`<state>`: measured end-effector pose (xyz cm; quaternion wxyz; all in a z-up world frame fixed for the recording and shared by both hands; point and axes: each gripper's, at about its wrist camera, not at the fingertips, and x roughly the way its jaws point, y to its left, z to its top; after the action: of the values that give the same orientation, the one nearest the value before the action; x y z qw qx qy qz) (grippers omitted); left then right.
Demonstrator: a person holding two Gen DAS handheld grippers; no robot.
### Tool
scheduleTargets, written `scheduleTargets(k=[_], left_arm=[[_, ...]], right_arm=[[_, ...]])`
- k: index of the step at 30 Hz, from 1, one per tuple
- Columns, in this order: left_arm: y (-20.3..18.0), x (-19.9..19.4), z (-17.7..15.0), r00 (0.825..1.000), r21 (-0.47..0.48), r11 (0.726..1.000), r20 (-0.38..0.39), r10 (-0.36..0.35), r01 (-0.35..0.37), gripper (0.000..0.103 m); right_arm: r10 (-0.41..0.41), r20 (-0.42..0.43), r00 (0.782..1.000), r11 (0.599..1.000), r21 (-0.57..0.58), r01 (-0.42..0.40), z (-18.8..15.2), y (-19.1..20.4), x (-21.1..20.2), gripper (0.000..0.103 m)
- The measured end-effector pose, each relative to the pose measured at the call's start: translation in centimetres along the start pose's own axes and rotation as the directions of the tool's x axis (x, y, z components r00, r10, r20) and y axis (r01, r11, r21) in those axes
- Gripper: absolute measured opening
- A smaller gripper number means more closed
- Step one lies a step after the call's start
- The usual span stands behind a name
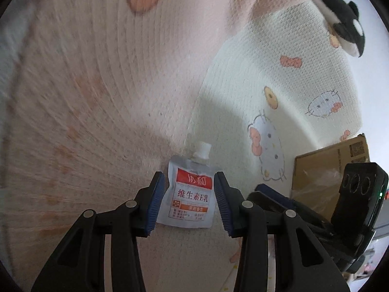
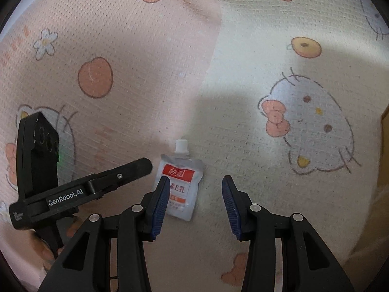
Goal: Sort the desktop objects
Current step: 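Close the left tool on the white-and-red sachet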
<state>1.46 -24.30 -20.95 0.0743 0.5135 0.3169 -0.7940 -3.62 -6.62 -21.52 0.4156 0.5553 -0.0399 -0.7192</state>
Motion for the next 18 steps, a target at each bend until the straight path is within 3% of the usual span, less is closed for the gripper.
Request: scheduleTargets(k=[5, 11, 18], left_arm=[[0.2, 1.7, 0.0, 0.997, 0.006, 0.998, -0.031, 0.066, -0.065, 0.045], [-0.3, 3.1, 0.8, 0.996, 0.035, 0.998, -0.063, 0.056, -0.054, 0.024], [-2.9, 5.4, 2.1, 0.992, 0.160, 0.987, -0.118, 0.045, -0.025, 0.022]], right_arm=[[0.051, -0.019, 0.999, 0.999, -0.002, -0.051, -0.7, -0.9, 2.1, 0.041], [0.057, -0.010, 0.998, 0.997, 0.051, -0.056, -0.7, -2.6, 2.9, 0.041], [0.031, -0.004, 1.000, 0.998, 0.046, -0.031, -0.5, -2.8, 2.5, 0.041]])
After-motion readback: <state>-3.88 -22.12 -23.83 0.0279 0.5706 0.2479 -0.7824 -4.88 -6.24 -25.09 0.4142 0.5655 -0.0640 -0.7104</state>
